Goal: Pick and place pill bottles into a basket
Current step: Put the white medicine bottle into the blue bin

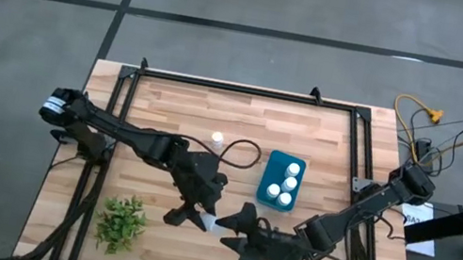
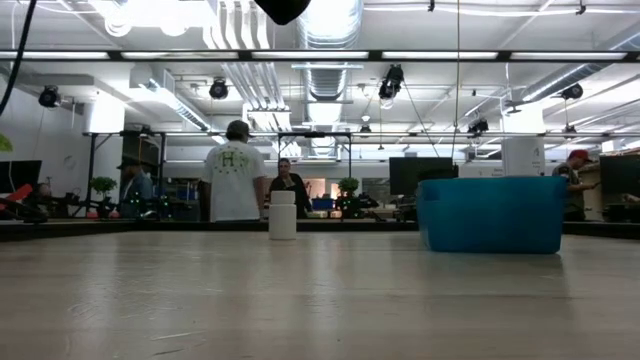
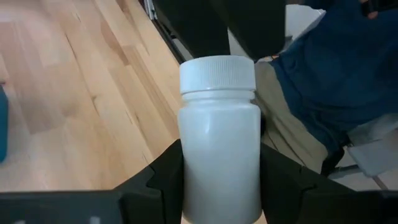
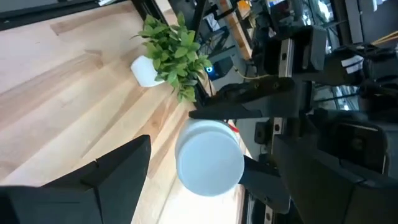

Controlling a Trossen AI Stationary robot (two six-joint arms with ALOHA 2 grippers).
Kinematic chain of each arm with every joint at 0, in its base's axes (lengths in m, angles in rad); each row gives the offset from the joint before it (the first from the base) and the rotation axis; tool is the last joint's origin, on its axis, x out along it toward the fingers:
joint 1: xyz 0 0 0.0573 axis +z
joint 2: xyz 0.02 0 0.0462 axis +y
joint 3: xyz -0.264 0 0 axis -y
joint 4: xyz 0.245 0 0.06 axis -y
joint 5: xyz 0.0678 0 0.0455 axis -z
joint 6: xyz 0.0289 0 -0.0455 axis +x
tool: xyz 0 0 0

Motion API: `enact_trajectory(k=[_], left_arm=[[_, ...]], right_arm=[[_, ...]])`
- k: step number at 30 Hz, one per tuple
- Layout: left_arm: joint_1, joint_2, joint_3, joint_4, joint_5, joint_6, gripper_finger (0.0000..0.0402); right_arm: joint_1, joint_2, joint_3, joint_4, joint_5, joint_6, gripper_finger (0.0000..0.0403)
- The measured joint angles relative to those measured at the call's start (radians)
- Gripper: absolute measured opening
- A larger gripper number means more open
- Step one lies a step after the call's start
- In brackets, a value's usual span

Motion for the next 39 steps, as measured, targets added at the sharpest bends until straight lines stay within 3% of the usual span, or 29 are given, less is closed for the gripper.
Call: enact_trajectory(k=[19, 23, 33, 39], left_arm=[[-0.001, -0.001, 0.0, 0.025, -0.002, 0.003, 0.014], [0.0, -0.001, 0.0, 0.025, -0.002, 0.004, 0.014], [0.0, -0.001, 0.0, 0.022, -0.002, 0.006, 0.014], [0.0, -0.001, 0.0, 0.021, 0.002, 0.005, 0.014]], right_arm=[[-0.045, 0.001, -0.001, 0.004, -0.063, 0.009, 0.0322], [-0.046, 0.001, -0.002, -0.006, -0.087, 0.015, 0.0288], [-0.046, 0.001, -0.002, -0.004, -0.081, 0.016, 0.0147], [-0.05, 0.001, -0.002, -0.004, -0.083, 0.031, 0.0146]])
